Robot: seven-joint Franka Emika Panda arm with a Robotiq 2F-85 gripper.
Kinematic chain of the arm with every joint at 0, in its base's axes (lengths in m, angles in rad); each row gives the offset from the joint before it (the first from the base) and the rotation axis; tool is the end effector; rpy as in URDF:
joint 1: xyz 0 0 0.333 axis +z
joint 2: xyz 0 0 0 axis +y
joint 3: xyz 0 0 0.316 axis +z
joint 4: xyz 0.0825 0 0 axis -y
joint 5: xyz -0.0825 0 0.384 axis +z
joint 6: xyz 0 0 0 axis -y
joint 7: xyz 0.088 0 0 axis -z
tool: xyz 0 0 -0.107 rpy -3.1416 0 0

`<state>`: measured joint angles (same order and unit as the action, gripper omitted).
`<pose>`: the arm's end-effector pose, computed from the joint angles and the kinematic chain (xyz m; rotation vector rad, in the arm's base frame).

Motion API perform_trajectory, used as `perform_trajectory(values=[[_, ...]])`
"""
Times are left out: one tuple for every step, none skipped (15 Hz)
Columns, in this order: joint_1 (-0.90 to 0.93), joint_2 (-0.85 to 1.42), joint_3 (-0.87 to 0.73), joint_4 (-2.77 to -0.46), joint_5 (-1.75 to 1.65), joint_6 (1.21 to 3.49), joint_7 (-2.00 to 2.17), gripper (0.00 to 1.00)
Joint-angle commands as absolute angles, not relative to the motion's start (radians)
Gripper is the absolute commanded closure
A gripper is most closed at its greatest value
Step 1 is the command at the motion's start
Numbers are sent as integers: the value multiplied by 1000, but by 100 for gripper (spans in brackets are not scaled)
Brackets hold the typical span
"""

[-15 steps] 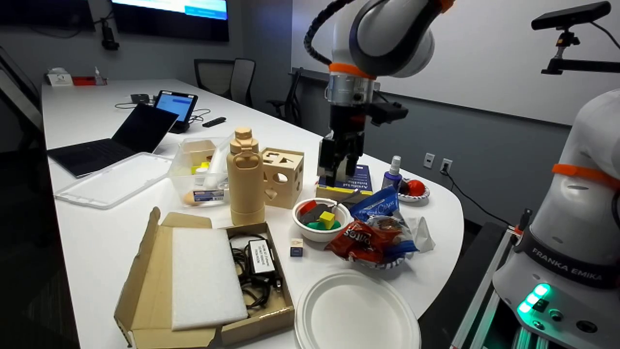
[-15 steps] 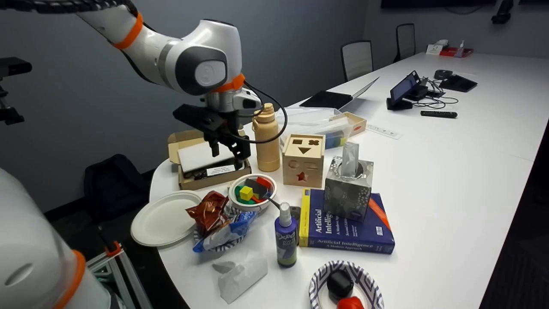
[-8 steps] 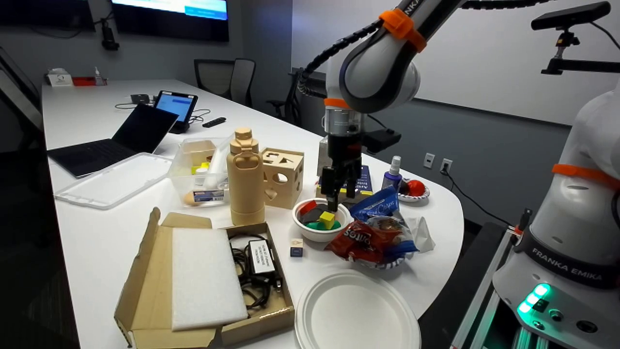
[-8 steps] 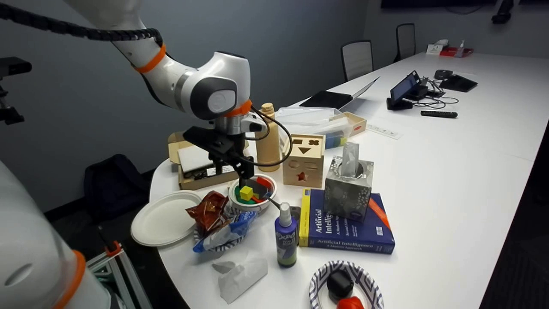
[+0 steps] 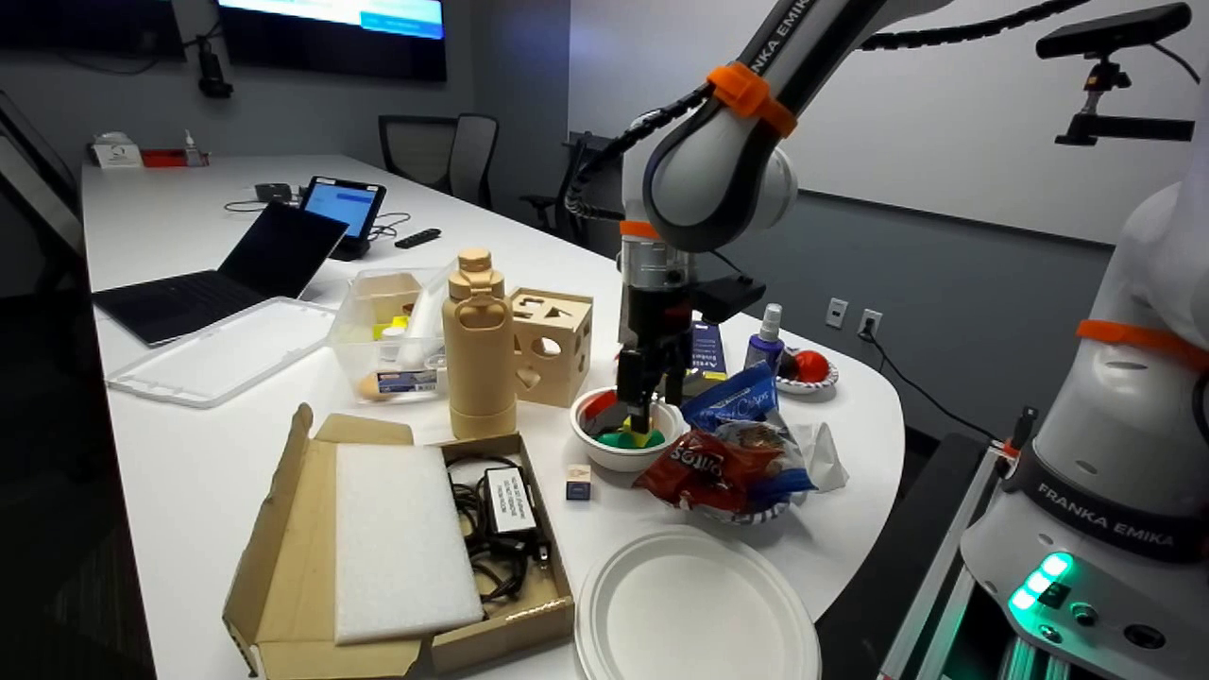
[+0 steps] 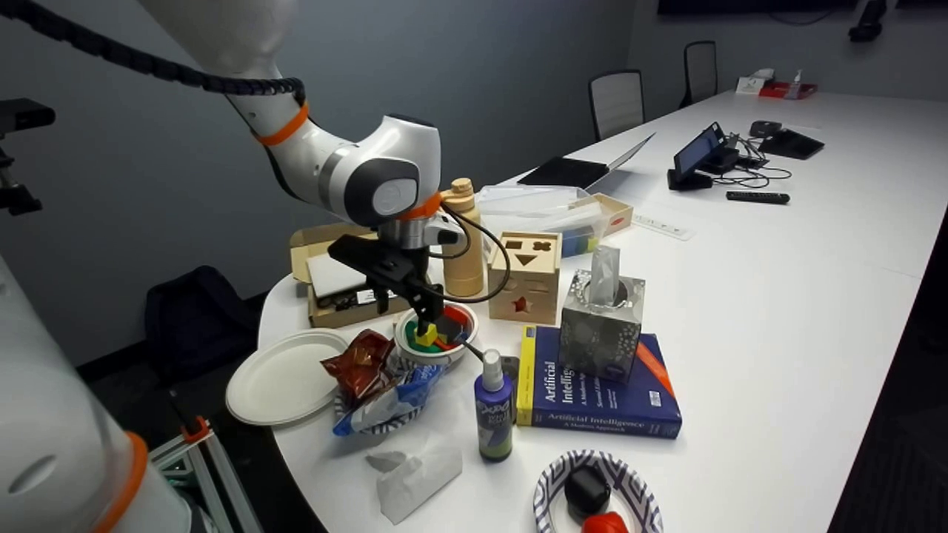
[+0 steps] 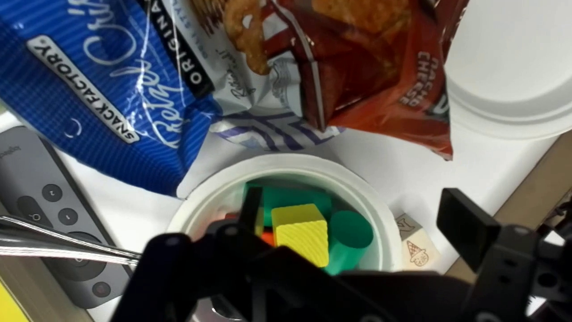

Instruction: Remove the yellow block from the white plate and put it in the shape sorter through the square opening

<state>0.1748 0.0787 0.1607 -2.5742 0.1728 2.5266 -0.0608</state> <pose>0.4100 0.1423 0.2243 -3.0257 -0.3788 0.2120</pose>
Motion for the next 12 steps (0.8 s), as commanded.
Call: perform_trajectory(values=[[160,138,161,-2526,162,2548,-85,0],[157,150,159,-2516,160,2551,-86,0],[153,161,159,-2507,161,2554,-87,0],[150,173,157,-2496,158,2558,-86,0],[146,181,155,-2489,151,2564,-83,0],[144,188,154,-2482,146,2565,-81,0],[141,197,151,-2474,140,2566,-80,0],[139,203,147,-2468,133,2567,-78,0],[136,209,146,-2464,131,2567,-79,0],[133,214,146,-2461,130,2567,-79,0],[130,216,145,-2460,126,2566,-78,0],[127,215,147,-2461,130,2561,-80,0]])
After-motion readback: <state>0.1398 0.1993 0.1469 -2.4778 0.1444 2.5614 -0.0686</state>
